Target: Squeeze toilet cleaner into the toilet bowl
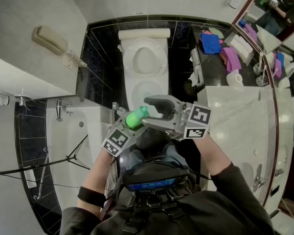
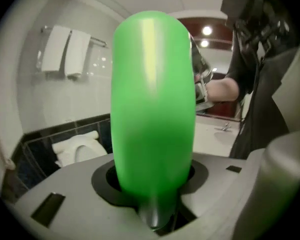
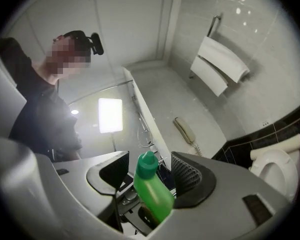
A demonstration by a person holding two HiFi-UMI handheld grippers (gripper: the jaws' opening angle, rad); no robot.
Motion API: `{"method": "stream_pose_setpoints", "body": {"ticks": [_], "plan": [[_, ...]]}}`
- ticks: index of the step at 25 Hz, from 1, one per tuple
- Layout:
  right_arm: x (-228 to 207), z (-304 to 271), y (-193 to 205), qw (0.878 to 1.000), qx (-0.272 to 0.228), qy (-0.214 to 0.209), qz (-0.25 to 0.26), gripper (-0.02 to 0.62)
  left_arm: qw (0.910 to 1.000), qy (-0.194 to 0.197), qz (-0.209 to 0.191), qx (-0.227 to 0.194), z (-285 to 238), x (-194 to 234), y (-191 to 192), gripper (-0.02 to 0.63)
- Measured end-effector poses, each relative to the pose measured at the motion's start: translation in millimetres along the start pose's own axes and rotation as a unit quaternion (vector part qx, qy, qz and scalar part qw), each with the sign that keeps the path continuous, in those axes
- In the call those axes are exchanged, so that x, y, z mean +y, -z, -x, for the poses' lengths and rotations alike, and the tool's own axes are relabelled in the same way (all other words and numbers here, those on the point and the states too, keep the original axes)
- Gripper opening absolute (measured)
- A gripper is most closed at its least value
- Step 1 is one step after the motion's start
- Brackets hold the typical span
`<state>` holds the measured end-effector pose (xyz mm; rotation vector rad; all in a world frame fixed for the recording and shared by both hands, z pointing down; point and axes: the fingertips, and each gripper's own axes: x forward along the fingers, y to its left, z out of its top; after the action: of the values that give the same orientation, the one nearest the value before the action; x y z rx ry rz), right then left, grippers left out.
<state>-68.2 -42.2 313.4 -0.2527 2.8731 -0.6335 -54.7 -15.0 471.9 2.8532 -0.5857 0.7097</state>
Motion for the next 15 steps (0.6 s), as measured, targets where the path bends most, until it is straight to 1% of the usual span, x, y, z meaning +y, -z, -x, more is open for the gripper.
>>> {"method": "stream_pose_setpoints", "body": {"ticks": [1,3,5,8,10,15], "plan": [[3,1,-2,1.000,-0.001,-0.013,0.019,0.282,0.9989,0.044,0.012,-0.006,1,-12,-4,0.192],[9,3,-7,0.998,-0.003,-0.039,0.059,0.282,0.9927,0.117,0.025,-0.011,4,-31,-9,0.192],[17,3,-11,0.994,-0.004,-0.064,0.085,0.282,0.9856,0.164,0.036,-0.016,8,-42,-12,0.192],[24,3,-15,0.990,-0.001,-0.087,0.108,0.281,0.9768,0.206,0.051,-0.027,13,-50,-16,0.192],[29,3,-17,0.990,0.000,-0.099,0.104,0.260,0.9717,0.229,0.053,-0.029,16,-55,-20,0.192],[37,2,-15,0.988,0.007,-0.119,0.101,0.243,0.9639,0.261,0.048,-0.024,19,-64,-23,0.192]]}}
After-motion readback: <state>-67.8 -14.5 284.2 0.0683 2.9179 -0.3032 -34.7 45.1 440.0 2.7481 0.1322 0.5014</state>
